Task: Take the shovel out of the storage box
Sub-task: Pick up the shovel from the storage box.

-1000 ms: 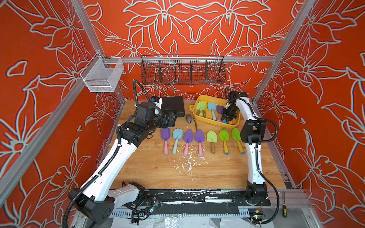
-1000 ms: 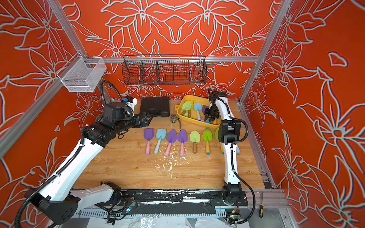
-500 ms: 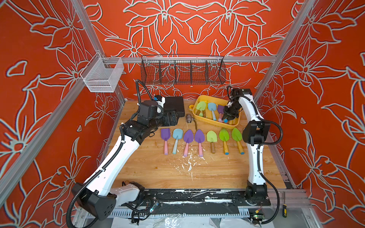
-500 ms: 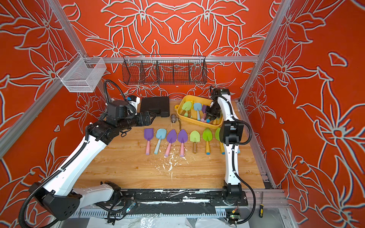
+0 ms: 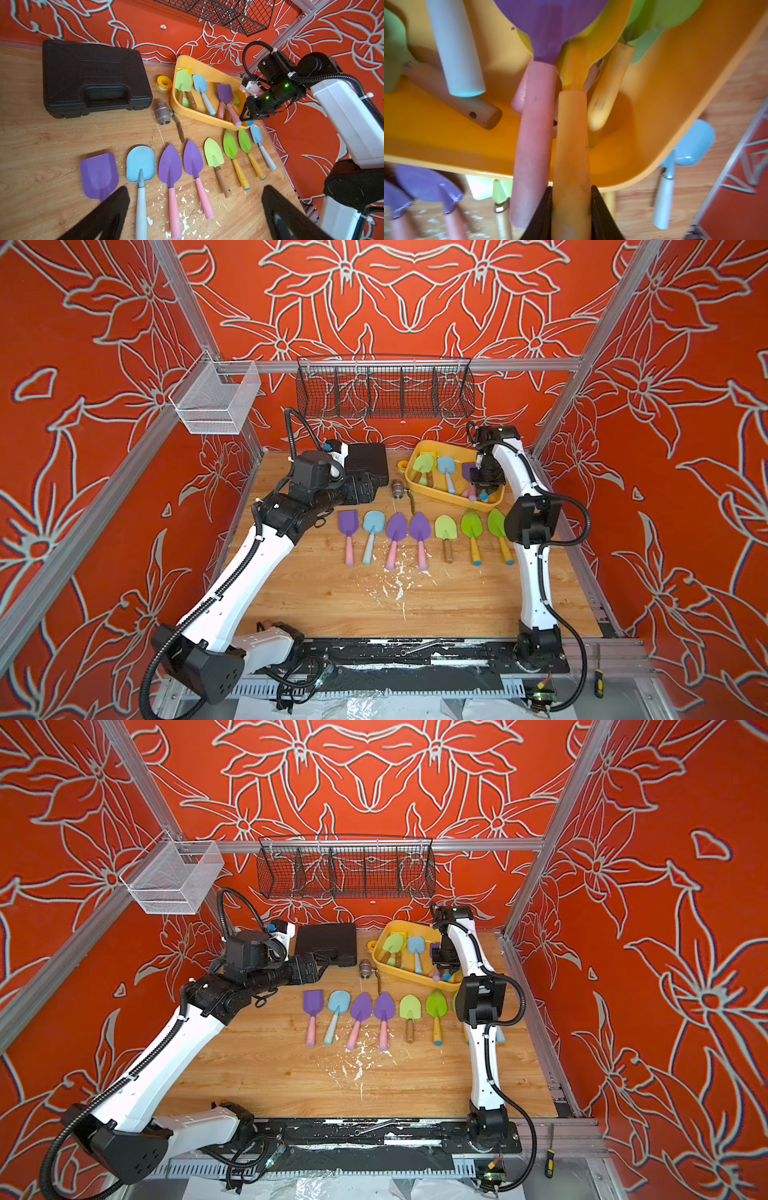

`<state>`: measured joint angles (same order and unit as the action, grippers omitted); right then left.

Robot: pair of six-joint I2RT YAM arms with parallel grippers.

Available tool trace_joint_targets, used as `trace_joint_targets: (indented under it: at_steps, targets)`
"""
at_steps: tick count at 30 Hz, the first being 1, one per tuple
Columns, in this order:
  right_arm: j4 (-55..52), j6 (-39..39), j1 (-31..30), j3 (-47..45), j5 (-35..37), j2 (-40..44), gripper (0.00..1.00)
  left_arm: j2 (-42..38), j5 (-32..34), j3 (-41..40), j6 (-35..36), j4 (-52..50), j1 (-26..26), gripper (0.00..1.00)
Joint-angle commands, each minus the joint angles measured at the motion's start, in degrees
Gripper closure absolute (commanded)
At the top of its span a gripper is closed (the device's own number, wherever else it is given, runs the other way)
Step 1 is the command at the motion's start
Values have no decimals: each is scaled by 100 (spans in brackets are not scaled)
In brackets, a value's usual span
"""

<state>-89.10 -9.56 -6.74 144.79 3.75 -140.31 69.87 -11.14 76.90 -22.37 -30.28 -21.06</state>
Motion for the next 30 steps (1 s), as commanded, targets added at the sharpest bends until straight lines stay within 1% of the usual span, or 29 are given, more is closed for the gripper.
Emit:
trace_joint_targets:
  at_steps: [1,3,5,7,11,12,16,20,24,27,29,30]
  targets:
    - [48,438,-262,139,1123,120,100,102,-87,25,-33,104,-42,0]
    - [33,355,-317,222,1404,126,100,132,-80,68,-16,66,-54,0]
    - [25,297,-307,245,1423,144,100,154,-87,62,-11,74,-56,0]
    - [5,214,-228,222,1152,162,100,161,-86,45,-10,77,-62,1]
    - [-189,-82,40,216,315,110,100,167,-99,-25,-60,109,-65,1]
    - [-247,-90,65,224,268,96,100,157,-97,-41,-64,110,-63,1]
    - [-468,-53,51,315,778,46,100,173,-106,-88,-80,130,-73,1]
    - [-529,-44,46,196,1236,173,100,247,-155,-46,-126,134,-73,1]
    - [-499,-120,43,100,1294,404,100,313,-195,24,-160,153,-90,1]
    - [-399,-239,52,-98,1364,738,100,367,-218,116,-201,198,-141,1]
    - [-278,-362,60,-307,1202,1070,100,416,-231,229,-236,239,-211,1]
    - [-133,-429,59,-554,1044,1303,100,447,-232,290,-274,291,-263,1]
